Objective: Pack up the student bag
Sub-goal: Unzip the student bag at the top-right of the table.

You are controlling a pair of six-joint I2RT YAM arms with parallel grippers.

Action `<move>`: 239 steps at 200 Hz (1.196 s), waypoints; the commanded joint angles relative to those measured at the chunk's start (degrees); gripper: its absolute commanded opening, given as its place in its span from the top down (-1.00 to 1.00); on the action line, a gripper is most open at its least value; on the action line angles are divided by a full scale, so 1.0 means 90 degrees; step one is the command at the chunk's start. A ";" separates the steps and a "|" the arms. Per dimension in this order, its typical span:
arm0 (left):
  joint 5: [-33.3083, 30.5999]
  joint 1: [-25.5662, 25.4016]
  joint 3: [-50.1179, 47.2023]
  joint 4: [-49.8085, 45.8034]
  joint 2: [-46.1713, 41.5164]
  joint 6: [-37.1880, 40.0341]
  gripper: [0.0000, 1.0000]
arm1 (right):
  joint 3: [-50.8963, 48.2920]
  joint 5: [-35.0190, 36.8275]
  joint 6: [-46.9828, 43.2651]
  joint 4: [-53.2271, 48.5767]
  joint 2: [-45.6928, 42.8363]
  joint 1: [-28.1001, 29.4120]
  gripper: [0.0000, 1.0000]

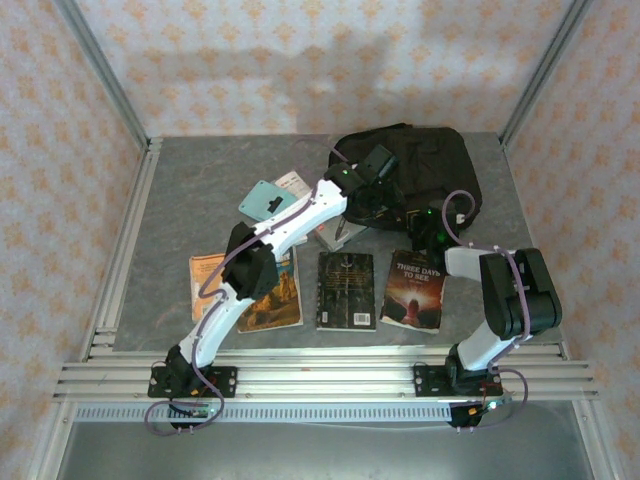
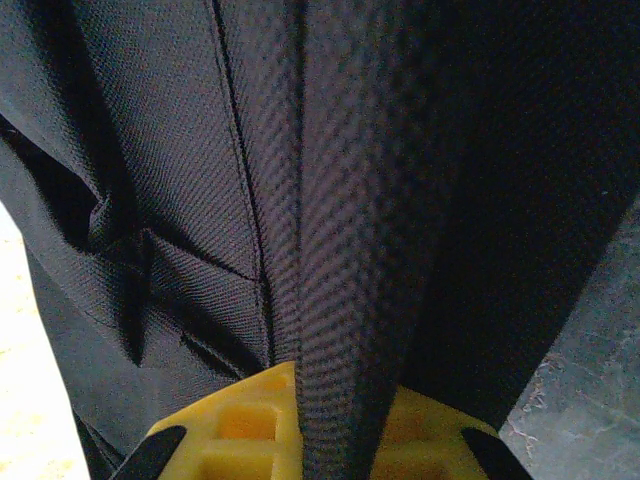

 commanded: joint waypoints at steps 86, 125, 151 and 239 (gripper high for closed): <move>-0.0445 0.0154 0.0375 -0.0193 0.0663 -0.0903 0.03 | -0.0099 -0.0185 0.0165 0.0263 0.0126 0.0268 1.00; -0.0742 0.0145 0.0433 -0.0424 0.0742 -0.1148 0.02 | -0.0062 -0.0102 0.0093 0.0196 0.0101 0.0365 1.00; -0.0912 0.0145 0.0432 -0.0555 0.0803 -0.1325 0.06 | -0.0051 -0.0016 0.0082 0.0159 0.0116 0.0475 1.00; -0.0601 0.0184 0.0478 -0.0029 0.1128 -0.1021 0.74 | -0.0116 0.0088 0.0072 0.0180 0.0108 0.0655 1.00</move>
